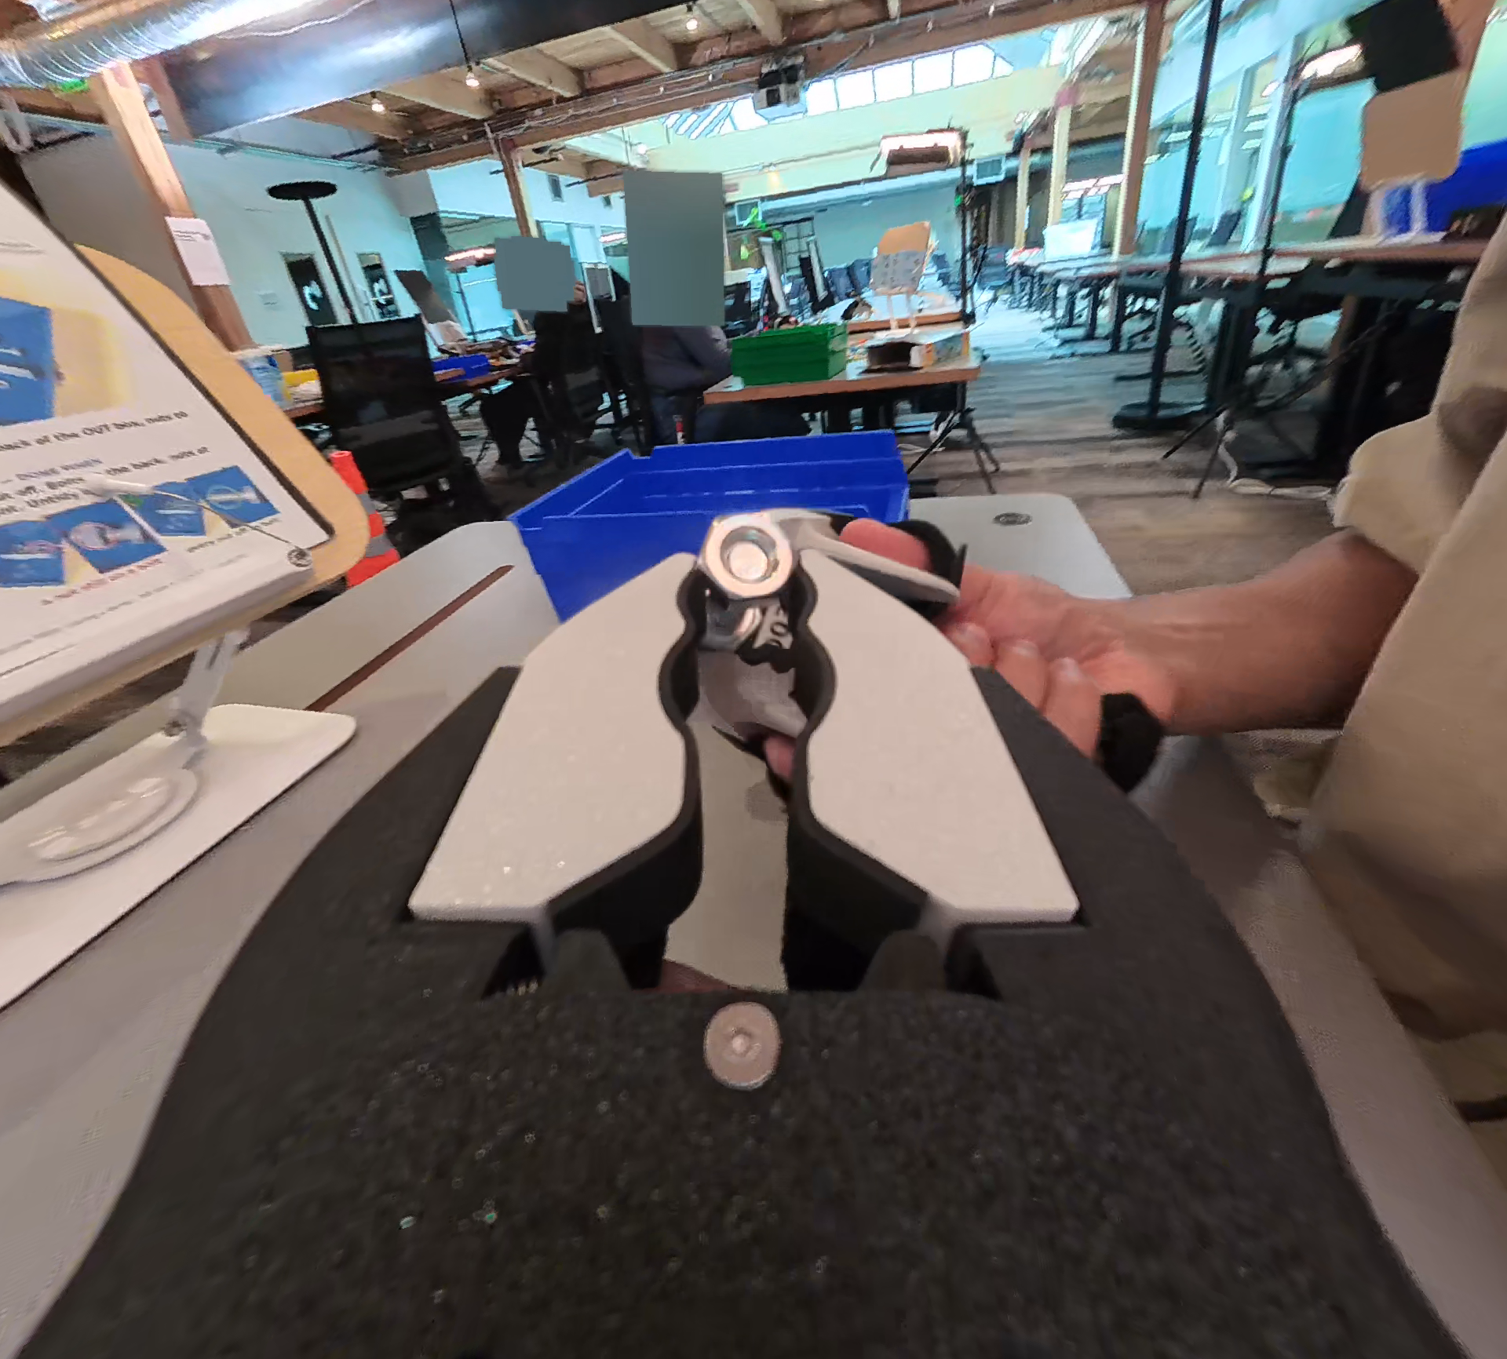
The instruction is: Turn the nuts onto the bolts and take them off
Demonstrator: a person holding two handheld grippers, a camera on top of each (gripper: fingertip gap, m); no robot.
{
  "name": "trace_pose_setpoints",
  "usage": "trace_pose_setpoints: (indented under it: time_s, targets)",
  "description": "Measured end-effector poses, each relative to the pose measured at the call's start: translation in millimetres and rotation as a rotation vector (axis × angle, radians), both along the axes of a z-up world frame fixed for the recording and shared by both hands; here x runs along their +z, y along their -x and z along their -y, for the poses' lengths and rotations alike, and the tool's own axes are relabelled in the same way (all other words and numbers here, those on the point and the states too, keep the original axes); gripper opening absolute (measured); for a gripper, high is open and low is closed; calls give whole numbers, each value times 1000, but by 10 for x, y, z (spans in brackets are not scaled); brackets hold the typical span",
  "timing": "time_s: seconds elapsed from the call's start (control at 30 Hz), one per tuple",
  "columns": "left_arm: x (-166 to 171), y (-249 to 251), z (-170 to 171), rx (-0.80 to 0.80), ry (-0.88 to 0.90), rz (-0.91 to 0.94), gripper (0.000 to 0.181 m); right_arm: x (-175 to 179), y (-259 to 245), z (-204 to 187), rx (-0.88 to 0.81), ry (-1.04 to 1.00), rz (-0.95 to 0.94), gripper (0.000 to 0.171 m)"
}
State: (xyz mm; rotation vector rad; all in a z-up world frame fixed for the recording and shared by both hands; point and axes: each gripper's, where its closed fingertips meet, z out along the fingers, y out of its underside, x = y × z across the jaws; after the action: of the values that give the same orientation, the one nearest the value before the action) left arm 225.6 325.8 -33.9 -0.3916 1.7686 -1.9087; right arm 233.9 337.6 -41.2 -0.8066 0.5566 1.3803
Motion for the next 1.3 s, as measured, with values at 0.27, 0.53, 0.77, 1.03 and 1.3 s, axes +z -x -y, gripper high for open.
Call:
trace_pose_setpoints:
  time_s: [0.27, 0.53, 0.77, 1.03, 1.3]
  targets:
    - [-85, -42, -74, -101, 66, -151, 16, -368, -27, 199, -268, 472, 1024, 31]
    - [-484, -63, 67, -288, 65, -444, 16, -491, 76, 272, -373, 502, 1713, 35]
    - [-542, 42, 170, -449, 130, -607, 15, -561, 79, 220, -598, 479, 1953, 52]
    - [-712, 128, 279, -560, 138, -804, 15, -592, 183, 139, -604, 443, 2074, 63]
    - [-677, 258, 299, -646, 136, -829, 15, -673, 307, 101, -558, 397, 2105, 46]
